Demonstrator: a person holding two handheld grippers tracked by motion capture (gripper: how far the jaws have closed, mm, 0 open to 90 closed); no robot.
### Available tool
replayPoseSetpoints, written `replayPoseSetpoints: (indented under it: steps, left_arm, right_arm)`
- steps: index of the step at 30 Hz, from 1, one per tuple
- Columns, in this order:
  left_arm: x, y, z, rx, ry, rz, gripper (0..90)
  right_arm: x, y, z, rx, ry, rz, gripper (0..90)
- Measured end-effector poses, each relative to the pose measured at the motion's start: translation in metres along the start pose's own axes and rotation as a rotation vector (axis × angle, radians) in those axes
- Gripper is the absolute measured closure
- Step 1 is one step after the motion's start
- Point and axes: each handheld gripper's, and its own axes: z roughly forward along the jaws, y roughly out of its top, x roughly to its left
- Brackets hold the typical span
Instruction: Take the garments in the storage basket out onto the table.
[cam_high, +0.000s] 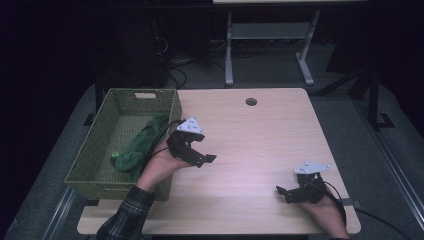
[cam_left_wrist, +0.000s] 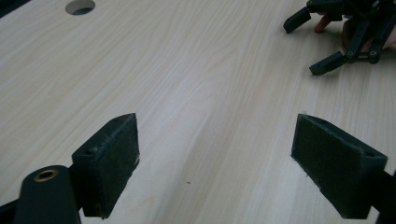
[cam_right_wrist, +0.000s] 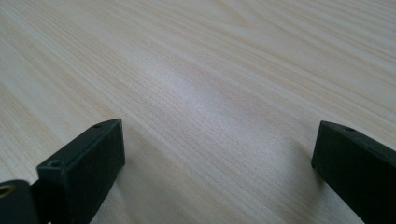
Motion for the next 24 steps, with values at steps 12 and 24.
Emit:
replayPoseSetpoints:
  steps: [12, 24]
  left_arm:
    - [0.019, 0.001, -0.017, 0.007, 0.029, 0.004, 20.9]
    - [0.034, -0.008, -0.036, 0.013, 0.063, -0.02, 23.4]
  right_arm:
    - [0.0, 0.0, 0.0, -0.002, -0.001, -0.003, 2.3]
    - [0.0, 0.0, 0.0, -0.002, -0.005, 0.005, 2.3]
